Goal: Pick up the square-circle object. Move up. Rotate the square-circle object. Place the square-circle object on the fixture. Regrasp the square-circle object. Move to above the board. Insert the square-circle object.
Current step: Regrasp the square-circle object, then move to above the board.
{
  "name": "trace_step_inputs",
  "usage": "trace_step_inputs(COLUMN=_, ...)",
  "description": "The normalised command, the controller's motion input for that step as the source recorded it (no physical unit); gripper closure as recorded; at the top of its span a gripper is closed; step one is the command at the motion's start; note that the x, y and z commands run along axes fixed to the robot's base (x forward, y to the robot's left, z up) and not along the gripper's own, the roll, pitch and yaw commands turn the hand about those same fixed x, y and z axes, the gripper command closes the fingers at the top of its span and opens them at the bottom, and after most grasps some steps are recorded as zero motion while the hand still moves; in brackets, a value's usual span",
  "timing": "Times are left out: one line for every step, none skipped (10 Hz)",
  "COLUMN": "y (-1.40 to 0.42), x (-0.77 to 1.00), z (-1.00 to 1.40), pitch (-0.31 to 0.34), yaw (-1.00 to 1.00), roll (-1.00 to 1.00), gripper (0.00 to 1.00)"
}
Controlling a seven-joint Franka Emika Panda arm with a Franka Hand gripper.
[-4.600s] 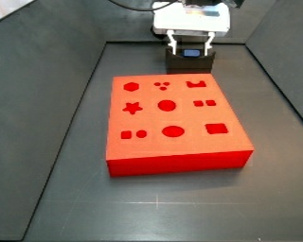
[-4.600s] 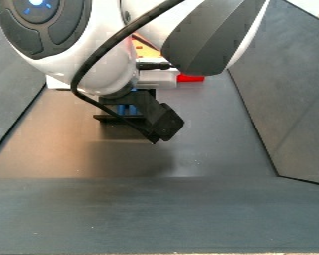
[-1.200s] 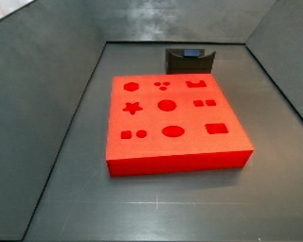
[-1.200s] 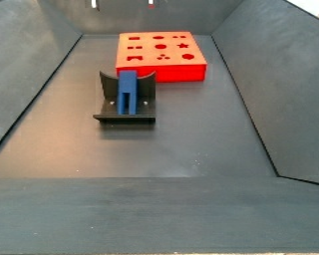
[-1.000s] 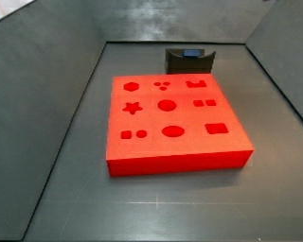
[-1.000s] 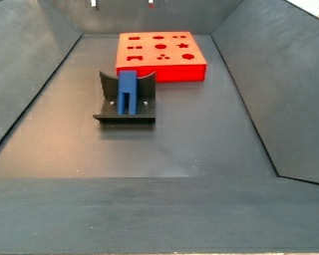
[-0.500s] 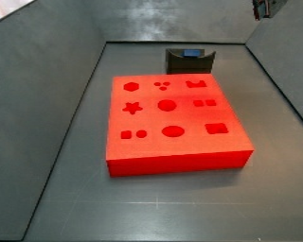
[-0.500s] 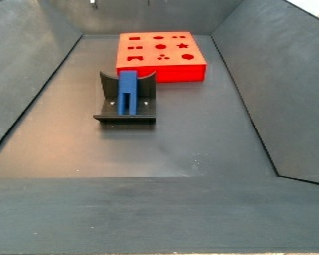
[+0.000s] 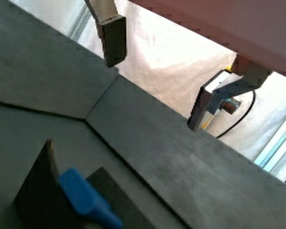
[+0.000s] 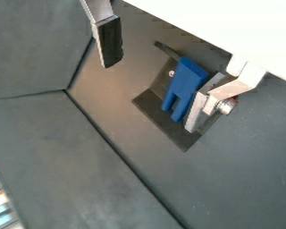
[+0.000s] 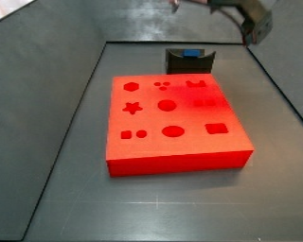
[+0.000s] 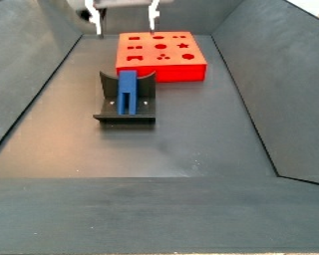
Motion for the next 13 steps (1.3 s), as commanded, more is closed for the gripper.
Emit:
trace_step_inputs(y=0.06, x=0.07, z=-1.00, pitch=-0.074, yaw=0.06, roll=0.07, gripper=0.00)
trace_step_inputs(y=0.05, x=0.08, z=-1.00, pitch=-0.083, yaw=0.04, roll=0.08, gripper=0.00)
trace_step_inputs(y=0.05, x=0.08, z=-1.00, pitch=-0.079, yaw=0.03, roll=0.07, gripper=0.00)
trace_step_inputs(y=0.04, x=0.09, z=-1.00, pitch=-0.074, yaw=0.01, roll=0.07, gripper=0.00)
trace_step_inputs(y=0.03, x=0.10, z=-1.00, pitch=-0.063, yaw=0.00, roll=0.07, gripper=0.00)
trace_step_inputs(y=0.02, x=0.11, z=-0.91, pitch=-0.045, yaw=-0.01, roll=0.08, gripper=0.00)
trace_step_inputs(y=0.02, x=0.10, z=-0.77, pitch=-0.037, yaw=-0.01, roll=0.08, gripper=0.00)
trace_step_inputs(y=0.01, x=0.09, z=-0.67, pitch=-0.032, yaw=-0.01, roll=0.08, gripper=0.00)
trace_step_inputs(y=0.01, x=0.07, z=-0.48, pitch=-0.033, yaw=0.00, roll=0.07, gripper=0.00)
trace_step_inputs(y=0.01, x=0.06, z=-0.34, pitch=-0.031, yaw=0.00, roll=0.07, gripper=0.00)
trace_step_inputs(y=0.00, x=0.03, z=-0.18, pitch=-0.011, yaw=0.01, roll=0.06, gripper=0.00)
trace_step_inputs(y=0.00, x=0.00, z=-0.17, pitch=0.000, yaw=0.00, roll=0.00, gripper=1.00)
trace_step_inputs(y=-0.01, x=0.39, z=1.00, pitch=0.266, yaw=0.19, roll=-0.02, gripper=1.00)
